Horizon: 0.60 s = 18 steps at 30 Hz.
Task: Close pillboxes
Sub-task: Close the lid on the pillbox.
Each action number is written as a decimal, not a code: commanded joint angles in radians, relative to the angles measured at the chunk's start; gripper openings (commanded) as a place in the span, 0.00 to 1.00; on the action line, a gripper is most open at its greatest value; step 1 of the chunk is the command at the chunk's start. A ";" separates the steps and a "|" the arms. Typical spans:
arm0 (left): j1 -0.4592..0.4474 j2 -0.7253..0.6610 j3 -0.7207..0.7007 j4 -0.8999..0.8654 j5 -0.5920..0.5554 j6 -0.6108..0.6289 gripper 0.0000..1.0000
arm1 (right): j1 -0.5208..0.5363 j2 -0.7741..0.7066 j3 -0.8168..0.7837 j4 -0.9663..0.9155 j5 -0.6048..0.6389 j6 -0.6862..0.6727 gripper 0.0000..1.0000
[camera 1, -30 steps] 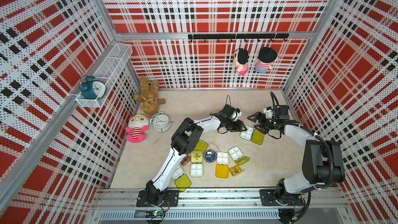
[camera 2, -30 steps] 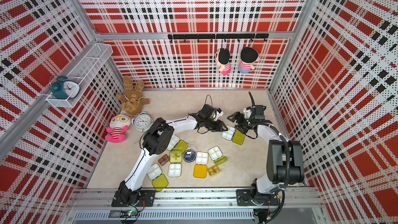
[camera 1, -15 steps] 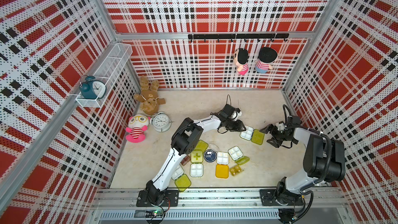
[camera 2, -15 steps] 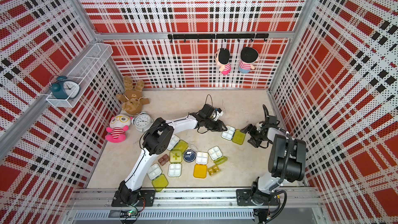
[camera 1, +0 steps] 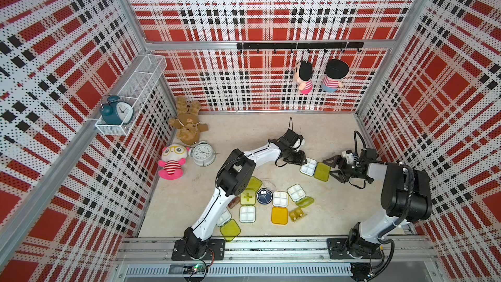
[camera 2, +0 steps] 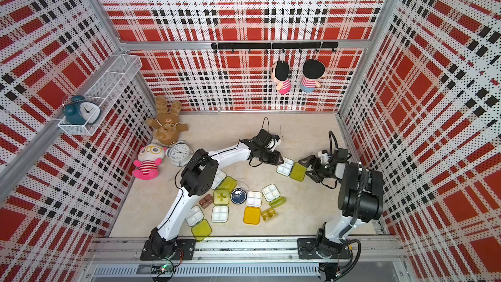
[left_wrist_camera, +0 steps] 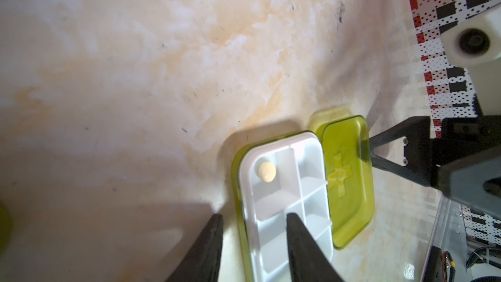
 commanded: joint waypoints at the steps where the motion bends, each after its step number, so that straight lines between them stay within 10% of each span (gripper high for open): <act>1: -0.007 0.050 0.009 -0.047 -0.009 0.008 0.43 | 0.008 0.002 -0.034 0.073 -0.047 0.034 0.87; 18: -0.007 0.035 0.002 -0.048 -0.012 0.014 0.43 | 0.089 -0.159 -0.068 0.198 -0.079 0.176 0.88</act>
